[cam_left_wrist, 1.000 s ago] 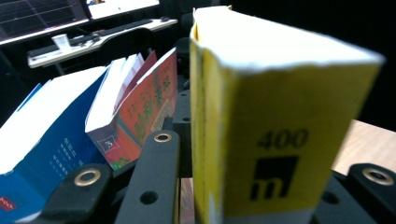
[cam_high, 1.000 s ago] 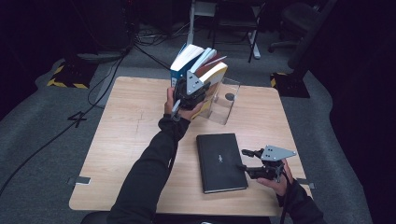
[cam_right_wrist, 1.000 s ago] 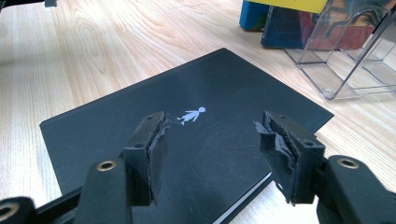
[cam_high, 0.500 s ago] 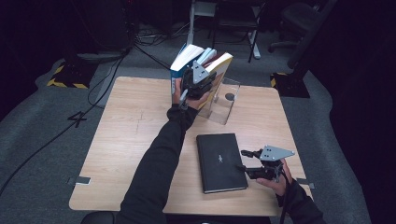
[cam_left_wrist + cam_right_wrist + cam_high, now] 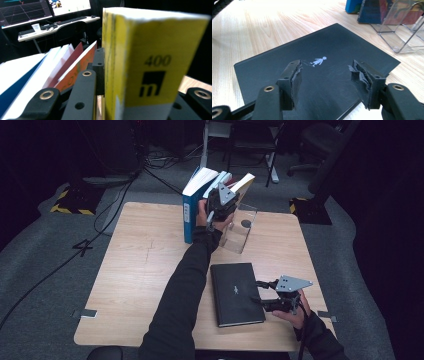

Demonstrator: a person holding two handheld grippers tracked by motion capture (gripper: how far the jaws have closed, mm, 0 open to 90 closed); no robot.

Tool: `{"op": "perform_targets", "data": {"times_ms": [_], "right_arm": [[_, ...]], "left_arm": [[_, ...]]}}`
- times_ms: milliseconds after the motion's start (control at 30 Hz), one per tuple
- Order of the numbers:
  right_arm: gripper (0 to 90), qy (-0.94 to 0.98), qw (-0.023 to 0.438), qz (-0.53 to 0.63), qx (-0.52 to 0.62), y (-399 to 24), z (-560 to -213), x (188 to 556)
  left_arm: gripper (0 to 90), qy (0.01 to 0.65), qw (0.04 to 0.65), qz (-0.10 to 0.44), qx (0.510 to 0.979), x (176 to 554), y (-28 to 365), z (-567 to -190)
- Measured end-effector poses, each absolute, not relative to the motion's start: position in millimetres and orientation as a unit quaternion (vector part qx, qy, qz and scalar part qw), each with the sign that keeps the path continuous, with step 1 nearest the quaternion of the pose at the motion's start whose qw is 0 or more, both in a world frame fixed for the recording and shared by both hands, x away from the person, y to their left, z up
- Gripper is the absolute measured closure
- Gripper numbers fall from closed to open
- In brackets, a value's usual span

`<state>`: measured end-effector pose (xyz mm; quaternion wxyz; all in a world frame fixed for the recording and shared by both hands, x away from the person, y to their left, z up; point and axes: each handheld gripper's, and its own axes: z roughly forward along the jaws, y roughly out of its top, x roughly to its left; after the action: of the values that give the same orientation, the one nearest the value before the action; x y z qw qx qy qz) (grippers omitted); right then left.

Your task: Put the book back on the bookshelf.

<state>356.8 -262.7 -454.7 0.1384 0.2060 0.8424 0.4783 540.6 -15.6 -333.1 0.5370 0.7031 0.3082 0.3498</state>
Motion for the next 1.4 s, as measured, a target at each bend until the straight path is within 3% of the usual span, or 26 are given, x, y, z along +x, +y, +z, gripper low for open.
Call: {"op": "perform_targets", "data": {"times_ms": [600, 967, 1400], "right_arm": [[41.8, 0.849, 0.137, 0.473, 0.192, -257, -456, 354], [42.0, 0.849, 0.136, 0.473, 0.19, -257, -456, 354], [42.2, 0.85, 0.133, 0.474, 0.188, -257, -456, 354]], "left_arm": [[74.5, 0.352, 0.556, 0.337, 0.673, 563, -23, -364], [72.7, 0.368, 0.582, 0.293, 0.663, 568, -21, -385], [72.4, 0.373, 0.559, 0.3, 0.678, 566, -20, -398]]}}
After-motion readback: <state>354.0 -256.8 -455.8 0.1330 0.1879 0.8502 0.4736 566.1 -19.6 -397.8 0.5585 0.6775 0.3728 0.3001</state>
